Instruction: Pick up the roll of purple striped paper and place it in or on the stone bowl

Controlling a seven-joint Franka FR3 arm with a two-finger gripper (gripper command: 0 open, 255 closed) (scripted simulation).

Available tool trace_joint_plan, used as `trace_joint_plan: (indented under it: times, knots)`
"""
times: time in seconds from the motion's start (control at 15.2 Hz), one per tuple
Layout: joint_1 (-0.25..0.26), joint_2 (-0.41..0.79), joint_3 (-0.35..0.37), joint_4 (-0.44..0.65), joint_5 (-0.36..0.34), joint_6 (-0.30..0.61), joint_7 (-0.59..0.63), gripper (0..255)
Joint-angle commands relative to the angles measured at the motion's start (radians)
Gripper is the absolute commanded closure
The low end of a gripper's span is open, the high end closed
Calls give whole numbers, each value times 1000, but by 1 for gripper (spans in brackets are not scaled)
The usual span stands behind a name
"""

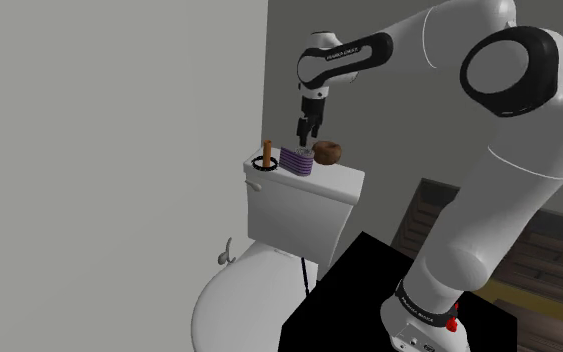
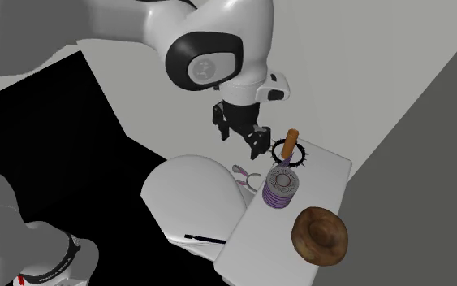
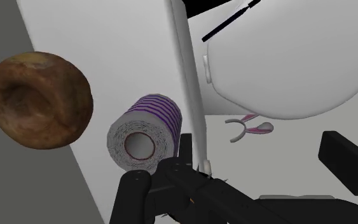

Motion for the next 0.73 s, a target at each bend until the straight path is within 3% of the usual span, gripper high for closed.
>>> trace_joint_plan:
  times: [0.0, 0.66]
  knots:
    - [-10, 91, -16, 62, 33, 19, -57, 0]
    - [-101, 528, -5, 464, 181, -13, -258, 0]
